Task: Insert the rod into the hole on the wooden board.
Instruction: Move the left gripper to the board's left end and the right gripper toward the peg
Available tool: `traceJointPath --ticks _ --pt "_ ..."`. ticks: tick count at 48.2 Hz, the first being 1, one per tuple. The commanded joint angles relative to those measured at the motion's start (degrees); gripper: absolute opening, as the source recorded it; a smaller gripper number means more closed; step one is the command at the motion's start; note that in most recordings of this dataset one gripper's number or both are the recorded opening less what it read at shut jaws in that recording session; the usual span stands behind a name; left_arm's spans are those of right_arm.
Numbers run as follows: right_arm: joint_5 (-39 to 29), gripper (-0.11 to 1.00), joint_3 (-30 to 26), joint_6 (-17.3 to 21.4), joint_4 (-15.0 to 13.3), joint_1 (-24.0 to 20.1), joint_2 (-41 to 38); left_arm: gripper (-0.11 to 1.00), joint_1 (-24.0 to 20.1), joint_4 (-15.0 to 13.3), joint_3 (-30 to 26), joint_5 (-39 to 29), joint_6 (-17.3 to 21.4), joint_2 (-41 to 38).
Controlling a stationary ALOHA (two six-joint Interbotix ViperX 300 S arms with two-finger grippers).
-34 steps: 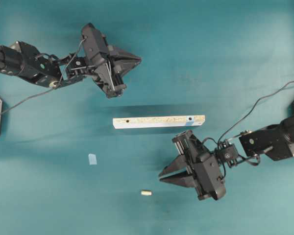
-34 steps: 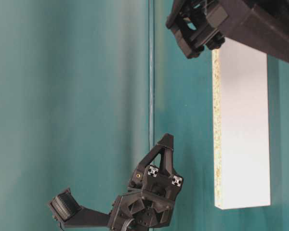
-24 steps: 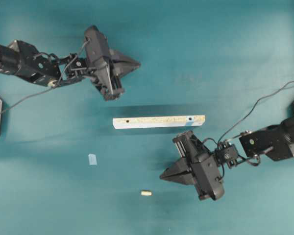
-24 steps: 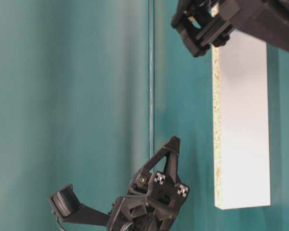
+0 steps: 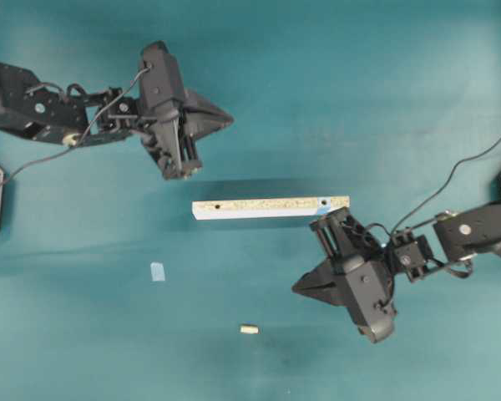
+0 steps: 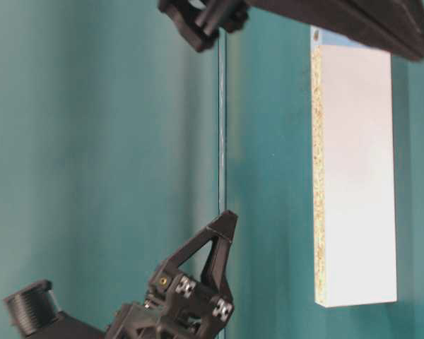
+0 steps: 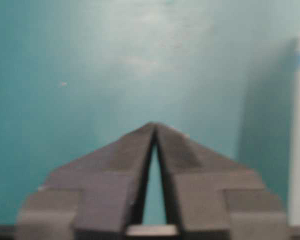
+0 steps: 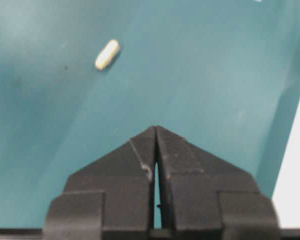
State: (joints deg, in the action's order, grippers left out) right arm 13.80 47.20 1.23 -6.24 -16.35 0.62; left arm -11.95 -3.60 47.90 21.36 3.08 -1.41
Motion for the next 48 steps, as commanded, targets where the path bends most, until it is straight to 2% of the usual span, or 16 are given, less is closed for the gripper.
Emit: traceJointPath --ticks 1,5,10,17,22,26,29,36,38,48 --pt "-4.7 -0.01 -1.8 0.1 0.0 -0.6 2.7 0.25 1.7 0.2 -0.4 -1.8 0.2 3.2" --pt "-9.7 -0.01 -3.3 0.6 0.1 -0.9 3.1 0.35 3.1 0.2 -0.5 -3.7 0.2 4.5" --pt "-15.6 -0.01 -6.2 2.8 0.0 -1.1 3.0 0.4 5.3 0.2 -0.7 -5.7 0.3 5.8" --pt "-22.1 0.0 -9.5 8.5 0.0 -1.1 2.8 0.46 8.3 0.2 -1.0 -8.8 0.1 6.8" --pt "-24.6 0.01 -10.5 12.3 0.0 -1.3 2.5 0.66 10.1 0.2 -1.3 -11.3 -0.2 6.9" --pt "-26.1 0.13 -10.9 15.2 0.0 -1.5 2.4 0.87 10.9 0.0 -1.8 -13.4 -0.5 6.6" --pt "-27.0 0.28 -11.4 16.8 0.0 -1.7 2.4 0.96 11.2 0.0 -2.2 -14.8 -1.1 6.2" --pt "-30.8 0.71 -13.4 18.8 0.0 -1.9 1.8 0.99 11.5 0.0 -2.4 -15.4 -1.8 5.0" --pt "-32.5 0.8 -14.3 18.9 0.0 -2.0 1.6 0.99 11.5 0.0 -2.5 -15.4 -1.8 4.5" --pt "-41.7 0.81 -20.5 19.2 0.0 -2.2 -1.6 0.99 11.6 0.0 -2.5 -15.4 -1.9 2.5"
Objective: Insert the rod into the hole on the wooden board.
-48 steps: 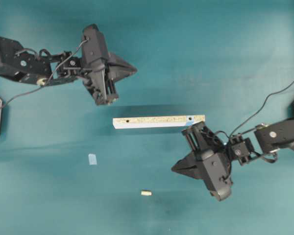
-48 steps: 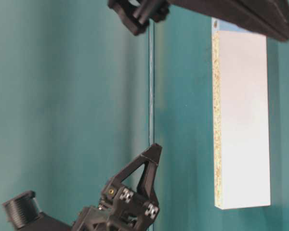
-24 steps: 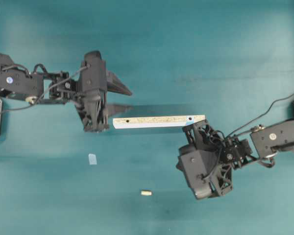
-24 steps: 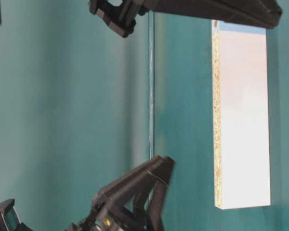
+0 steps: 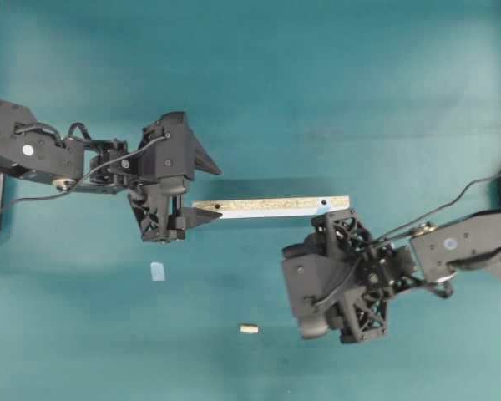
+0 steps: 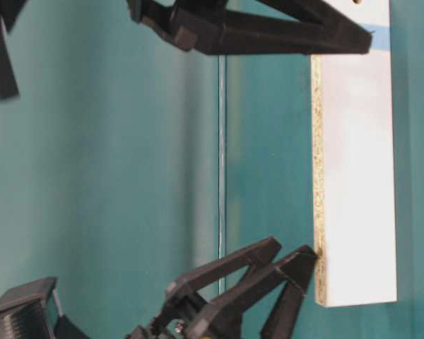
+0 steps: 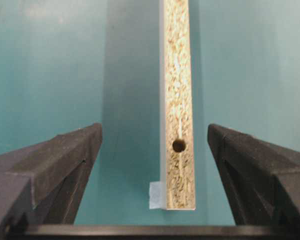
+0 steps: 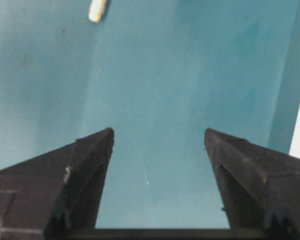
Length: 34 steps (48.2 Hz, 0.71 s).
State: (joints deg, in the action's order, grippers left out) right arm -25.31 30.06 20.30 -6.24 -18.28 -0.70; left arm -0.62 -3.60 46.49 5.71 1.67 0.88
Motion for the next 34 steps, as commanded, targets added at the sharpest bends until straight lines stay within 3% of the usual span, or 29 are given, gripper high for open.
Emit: traceJointPath --ticks 1,10,22,34 --pt "-3.3 0.81 -4.0 0.1 0.0 -0.3 -0.7 0.99 0.3 0.0 -1.2 0.3 -0.5 0.2" --pt "-8.7 0.81 -9.7 0.1 0.1 -0.3 -4.6 0.99 0.9 0.0 -1.9 0.3 -0.5 -0.4" --pt "-10.1 0.81 -14.5 0.4 0.0 -0.3 -8.4 0.99 1.8 0.0 -2.5 0.3 -1.7 -2.8" --pt "-13.4 0.81 -19.5 5.0 0.0 -0.4 -11.8 0.99 2.2 0.0 -2.7 0.7 -2.3 -4.7"
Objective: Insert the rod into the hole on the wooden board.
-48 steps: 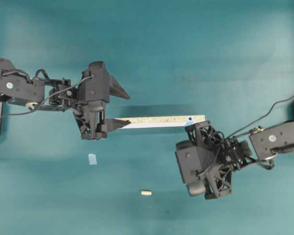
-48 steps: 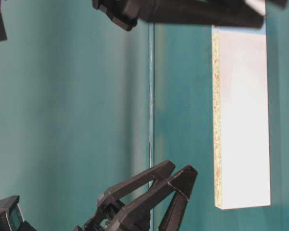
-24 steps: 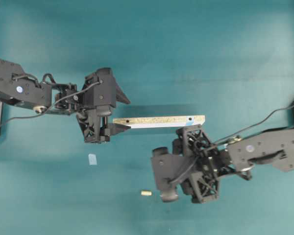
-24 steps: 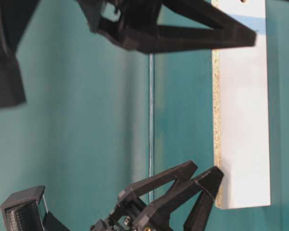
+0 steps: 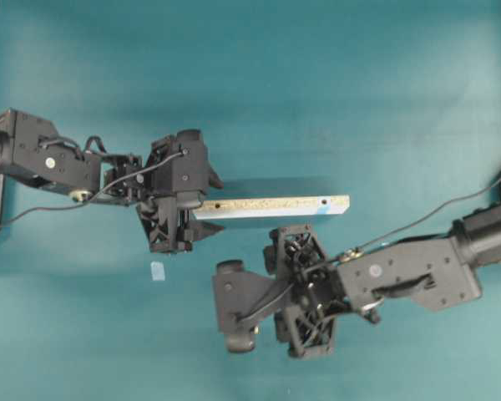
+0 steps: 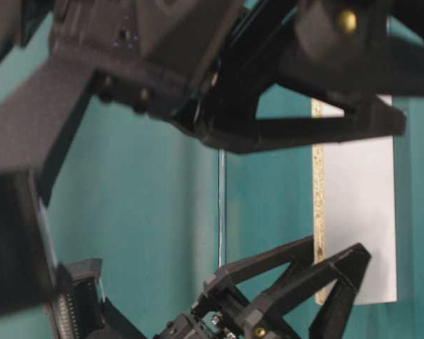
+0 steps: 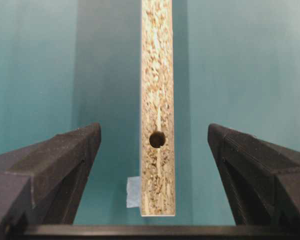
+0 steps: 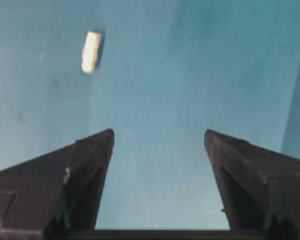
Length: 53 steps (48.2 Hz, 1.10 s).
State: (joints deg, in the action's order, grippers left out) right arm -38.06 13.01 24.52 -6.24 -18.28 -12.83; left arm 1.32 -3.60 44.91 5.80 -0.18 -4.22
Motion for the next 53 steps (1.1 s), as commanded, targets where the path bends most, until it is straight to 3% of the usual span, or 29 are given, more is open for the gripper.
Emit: traceJointPath --ticks 1,11,41,53 --pt "-0.6 0.81 -2.6 1.2 0.0 -0.4 0.2 0.99 0.3 0.0 -1.1 0.8 -0.4 0.3" --pt "-1.1 0.81 -4.2 3.9 0.0 -1.1 -1.1 0.99 0.4 0.0 -1.2 4.8 -0.4 -1.6" --pt "-6.3 0.81 -14.4 4.2 1.3 -2.4 -10.2 0.99 0.5 0.0 -1.1 5.7 -0.5 -2.2" --pt "-6.2 0.81 -16.2 7.7 1.3 -2.4 -12.0 0.99 0.5 0.0 -1.0 5.7 -0.5 -2.2"
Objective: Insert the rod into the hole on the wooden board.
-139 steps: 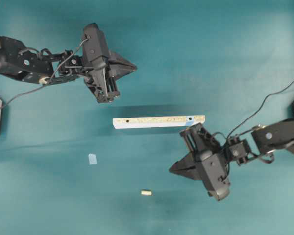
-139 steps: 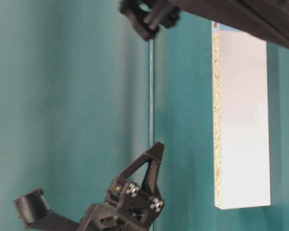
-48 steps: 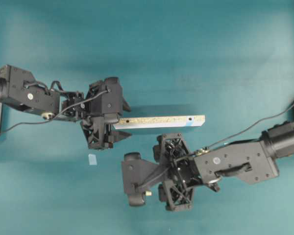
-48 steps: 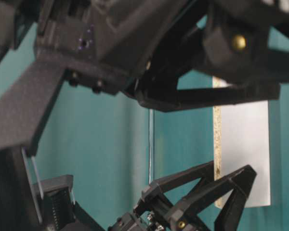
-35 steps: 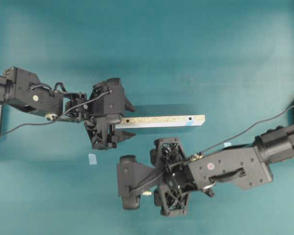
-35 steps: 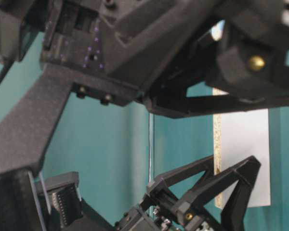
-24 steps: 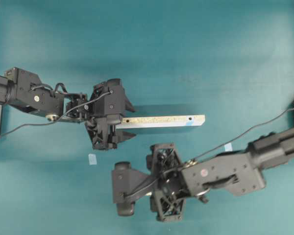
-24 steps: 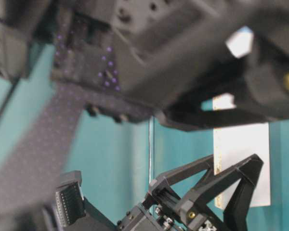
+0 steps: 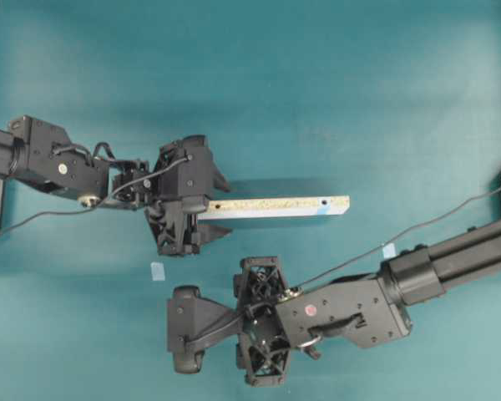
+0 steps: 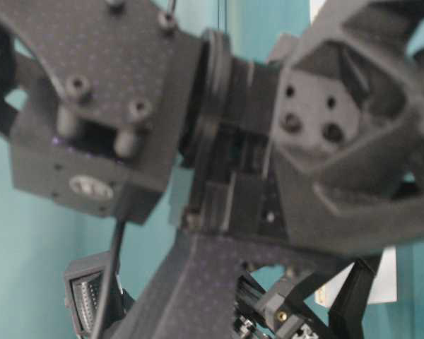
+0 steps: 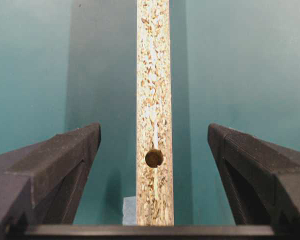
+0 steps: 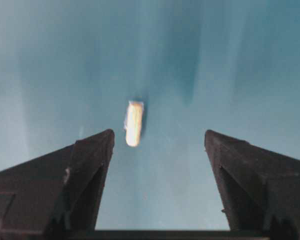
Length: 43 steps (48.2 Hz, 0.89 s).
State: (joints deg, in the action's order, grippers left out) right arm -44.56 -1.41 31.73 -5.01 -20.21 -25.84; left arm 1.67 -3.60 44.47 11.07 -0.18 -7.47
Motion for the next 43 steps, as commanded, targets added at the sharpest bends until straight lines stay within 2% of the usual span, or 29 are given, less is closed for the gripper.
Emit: traceJointPath --ticks 1,43 --pt "0.4 0.81 -1.8 0.8 0.1 -0.4 1.1 0.99 0.2 0.0 -0.5 0.4 -0.5 1.1" --pt "2.5 0.81 -3.2 1.9 0.1 -0.7 -1.7 0.99 0.2 0.0 -0.5 0.4 -0.5 0.9"
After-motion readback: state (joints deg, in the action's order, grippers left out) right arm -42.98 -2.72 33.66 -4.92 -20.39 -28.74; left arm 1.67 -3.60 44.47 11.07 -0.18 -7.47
